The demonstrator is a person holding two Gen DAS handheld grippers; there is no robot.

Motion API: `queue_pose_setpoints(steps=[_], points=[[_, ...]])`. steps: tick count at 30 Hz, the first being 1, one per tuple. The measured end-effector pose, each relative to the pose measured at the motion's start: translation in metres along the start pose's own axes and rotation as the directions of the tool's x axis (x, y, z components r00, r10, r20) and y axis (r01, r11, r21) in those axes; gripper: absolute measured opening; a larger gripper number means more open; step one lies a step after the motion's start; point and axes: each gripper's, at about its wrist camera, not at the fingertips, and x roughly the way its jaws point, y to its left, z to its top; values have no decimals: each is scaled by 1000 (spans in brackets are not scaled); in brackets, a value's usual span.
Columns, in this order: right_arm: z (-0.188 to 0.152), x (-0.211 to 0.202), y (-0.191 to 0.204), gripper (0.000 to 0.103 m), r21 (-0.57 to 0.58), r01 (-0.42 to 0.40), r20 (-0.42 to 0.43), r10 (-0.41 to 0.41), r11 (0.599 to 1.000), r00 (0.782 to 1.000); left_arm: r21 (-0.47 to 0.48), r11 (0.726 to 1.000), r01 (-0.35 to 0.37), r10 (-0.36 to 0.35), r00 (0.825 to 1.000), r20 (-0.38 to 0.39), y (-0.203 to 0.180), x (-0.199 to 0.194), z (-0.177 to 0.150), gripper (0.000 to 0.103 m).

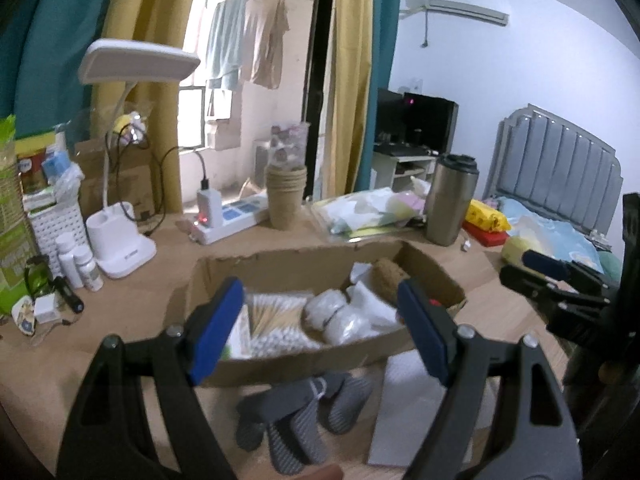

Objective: Organize soft objects
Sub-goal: 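Withdraw both grippers from the box toward the gray gloves and white towel, then grasp the gray dotted gloves with the left gripper while the right gripper grasps the white towel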

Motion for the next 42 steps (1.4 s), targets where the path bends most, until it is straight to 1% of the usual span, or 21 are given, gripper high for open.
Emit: queue_pose_setpoints(steps=[14, 21, 28, 32, 35, 38, 42], points=[[-27, 14, 3, 69, 25, -12, -85, 14, 1000, 996, -6, 1000, -27, 27, 997, -70, 16, 5, -30, 81], [-37, 20, 9, 69, 29, -27, -122, 30, 999, 992, -8, 999, -47, 46, 991, -124, 23, 12, -46, 81], [-48, 32, 19, 69, 24, -55, -180, 58, 998, 982, 9, 998, -64, 64, 977, -204, 25, 28, -59, 81], [-53, 42, 23, 69, 25, -61, -225, 65, 998, 972, 13, 998, -68, 70, 971, -229, 25, 34, -63, 81], [-53, 45, 23, 69, 33, -60, -243, 66, 998, 968, 12, 998, -68, 69, 965, -252, 26, 38, -66, 81], [-56, 55, 19, 69, 60, -54, -298, 69, 997, 952, 4, 998, -61, 60, 961, -270, 27, 42, -67, 81], [-58, 59, 20, 69, 61, -60, -319, 76, 996, 945, -1, 999, -54, 51, 949, -312, 28, 49, -69, 81]])
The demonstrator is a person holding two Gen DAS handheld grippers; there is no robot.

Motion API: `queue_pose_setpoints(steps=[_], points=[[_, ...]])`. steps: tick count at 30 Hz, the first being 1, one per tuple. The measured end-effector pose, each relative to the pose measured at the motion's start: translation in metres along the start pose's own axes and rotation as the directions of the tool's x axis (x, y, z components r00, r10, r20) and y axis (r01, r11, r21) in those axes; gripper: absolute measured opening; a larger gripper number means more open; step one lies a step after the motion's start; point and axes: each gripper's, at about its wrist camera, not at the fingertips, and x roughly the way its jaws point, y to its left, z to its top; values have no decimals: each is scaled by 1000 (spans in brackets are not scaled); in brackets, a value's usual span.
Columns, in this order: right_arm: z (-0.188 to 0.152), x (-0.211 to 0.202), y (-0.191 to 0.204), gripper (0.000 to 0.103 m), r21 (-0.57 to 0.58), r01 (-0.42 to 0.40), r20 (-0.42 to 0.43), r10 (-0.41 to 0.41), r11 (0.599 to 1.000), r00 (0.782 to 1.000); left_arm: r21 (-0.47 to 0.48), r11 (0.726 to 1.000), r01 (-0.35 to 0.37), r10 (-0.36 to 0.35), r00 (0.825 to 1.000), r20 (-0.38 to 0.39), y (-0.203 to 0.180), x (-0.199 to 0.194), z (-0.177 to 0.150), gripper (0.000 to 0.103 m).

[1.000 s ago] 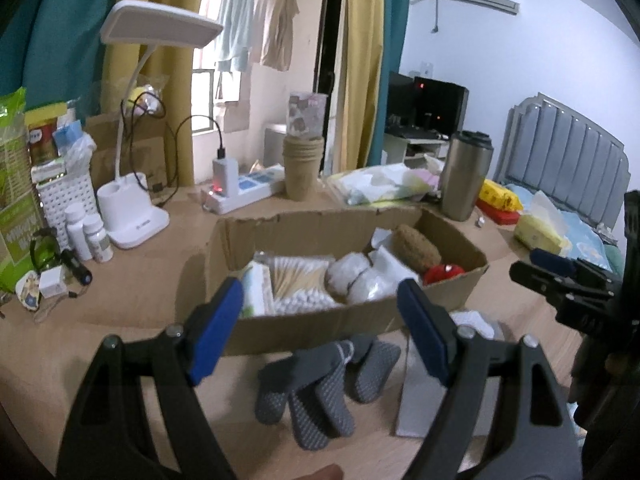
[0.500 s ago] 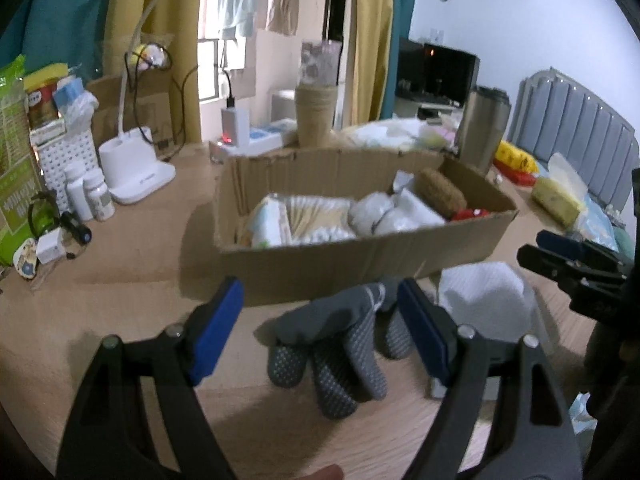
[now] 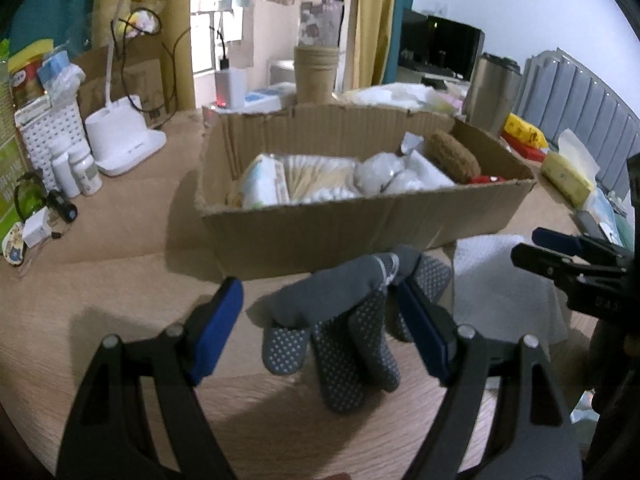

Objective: Organize soft objects
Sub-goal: 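Grasp the gray dotted gloves with the left gripper while the right gripper grasps the white towel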

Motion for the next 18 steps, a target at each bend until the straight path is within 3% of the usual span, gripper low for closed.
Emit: queue_pose_setpoints(steps=[8, 10, 11, 13, 15, 18], points=[[0, 11, 4, 68, -23, -27, -72, 25, 999, 997, -13, 999, 33, -34, 998, -45, 1, 8, 0, 80], [1, 12, 7, 68, -40, -25, -83, 21, 999, 996, -4, 999, 41, -42, 998, -49, -1, 9, -1, 74], [1, 12, 9, 67, -49, -20, -86, 16, 999, 996, 0, 999, 42, -42, 998, -56, -2, 10, -2, 65], [0, 12, 10, 53, -60, -15, -87, 9, 998, 996, 4, 999, 48, -48, 997, -61, -3, 11, -2, 58], [-1, 11, 12, 46, -72, -20, -83, 14, 997, 996, 9, 998, 61, -60, 997, -54, -4, 9, -2, 53], [-2, 9, 15, 23, -99, -20, -70, 13, 995, 997, 22, 997, 73, -72, 996, -49, -6, 6, -4, 43]])
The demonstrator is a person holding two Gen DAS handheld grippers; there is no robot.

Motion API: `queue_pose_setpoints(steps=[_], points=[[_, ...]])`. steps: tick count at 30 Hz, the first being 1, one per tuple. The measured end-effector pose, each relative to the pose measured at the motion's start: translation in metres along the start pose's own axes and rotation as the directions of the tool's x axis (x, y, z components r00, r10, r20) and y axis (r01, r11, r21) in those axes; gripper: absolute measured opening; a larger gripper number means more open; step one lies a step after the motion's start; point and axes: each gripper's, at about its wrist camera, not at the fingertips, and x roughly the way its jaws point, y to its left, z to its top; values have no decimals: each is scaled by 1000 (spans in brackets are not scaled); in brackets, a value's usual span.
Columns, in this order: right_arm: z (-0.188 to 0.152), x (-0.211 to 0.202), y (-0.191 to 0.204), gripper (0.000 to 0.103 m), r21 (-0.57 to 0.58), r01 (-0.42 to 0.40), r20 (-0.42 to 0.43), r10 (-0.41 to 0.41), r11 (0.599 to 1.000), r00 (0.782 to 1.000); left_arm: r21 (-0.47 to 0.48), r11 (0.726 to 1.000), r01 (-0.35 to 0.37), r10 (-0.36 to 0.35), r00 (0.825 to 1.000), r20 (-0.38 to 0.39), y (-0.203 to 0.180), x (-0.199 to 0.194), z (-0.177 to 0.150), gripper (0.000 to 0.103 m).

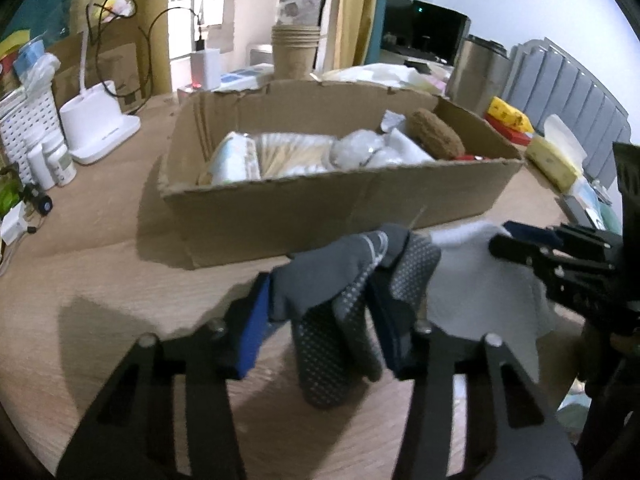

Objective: Organize soft objects
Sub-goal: 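Grasp the gray dotted gloves with the left gripper while the right gripper grasps the white towel, then lift and carry the gloves and white towel over the box with both grippers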

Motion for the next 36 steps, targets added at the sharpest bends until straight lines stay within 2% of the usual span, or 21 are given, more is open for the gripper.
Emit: queue_pose_setpoints(steps=[3, 6, 20, 25, 36], points=[[-1, -5, 1, 13, -9, 5, 29, -5, 1000, 1000, 0, 1000, 17, -17, 1000, 18, -1, -6, -2, 38], [-2, -13, -2, 10, 2, -5, 69, 5, 1000, 998, 5, 1000, 30, -30, 999, 33, -2, -12, -3, 36], [3, -52, -13, 10, 13, -15, 183, 12, 1000, 983, 17, 999, 39, -41, 989, 140, -7, -53, 5, 35], [6, -63, -14, 10, 9, 13, 216, -15, 1000, 976, 34, 999, 32, -38, 976, 216, -10, -67, 5, 35], [15, -88, -12, 10, 0, 36, 292, -35, 999, 956, 13, 999, 37, -40, 958, 284, -5, -86, 13, 35]])
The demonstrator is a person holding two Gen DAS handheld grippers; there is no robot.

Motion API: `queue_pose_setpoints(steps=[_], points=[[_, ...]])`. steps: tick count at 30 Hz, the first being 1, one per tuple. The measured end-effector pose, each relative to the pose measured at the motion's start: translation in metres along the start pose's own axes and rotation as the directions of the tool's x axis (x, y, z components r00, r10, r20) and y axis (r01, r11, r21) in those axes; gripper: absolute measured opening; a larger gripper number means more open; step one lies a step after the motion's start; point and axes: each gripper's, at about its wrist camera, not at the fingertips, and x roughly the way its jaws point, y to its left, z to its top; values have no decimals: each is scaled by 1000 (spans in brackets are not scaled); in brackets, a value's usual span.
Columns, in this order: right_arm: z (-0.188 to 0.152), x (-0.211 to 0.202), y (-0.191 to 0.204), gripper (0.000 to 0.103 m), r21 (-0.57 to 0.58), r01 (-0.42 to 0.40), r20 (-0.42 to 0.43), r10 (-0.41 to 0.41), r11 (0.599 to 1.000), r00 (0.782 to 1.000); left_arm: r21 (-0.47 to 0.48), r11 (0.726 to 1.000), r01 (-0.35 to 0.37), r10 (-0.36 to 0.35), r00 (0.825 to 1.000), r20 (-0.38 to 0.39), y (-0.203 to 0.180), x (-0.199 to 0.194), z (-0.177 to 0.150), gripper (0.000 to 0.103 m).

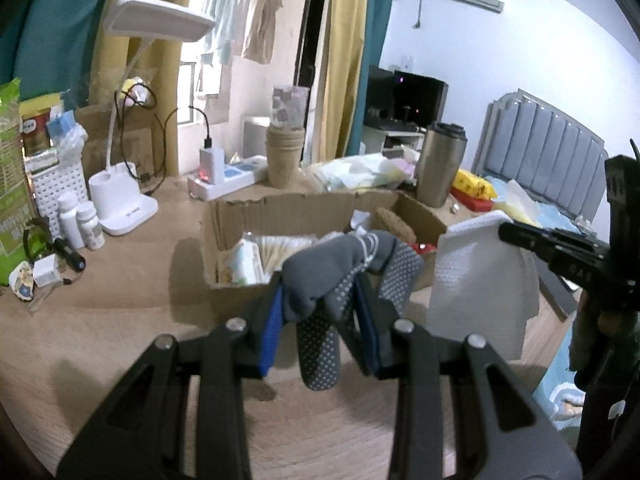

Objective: Organize soft objects
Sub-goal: 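Lift and carry the gloves and white towel over the box with both grippers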

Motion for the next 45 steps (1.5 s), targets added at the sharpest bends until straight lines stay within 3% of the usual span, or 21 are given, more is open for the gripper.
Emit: queue_pose_setpoints(steps=[14, 28, 45], points=[[34, -17, 2, 10, -13, 6, 114, -5, 1000, 993, -7, 1000, -21, 22, 995, 102, 5, -14, 26, 35], [69, -25, 4, 10, -24, 1, 207, 4, 1000, 978, -17, 1000, -7, 9, 992, 122, 11, -6, 41, 35], [92, 11, 23, 10, -47, -37, 213, 46, 998, 976, -17, 1000, -4, 7, 988, 156, 11, 7, 60, 35]])
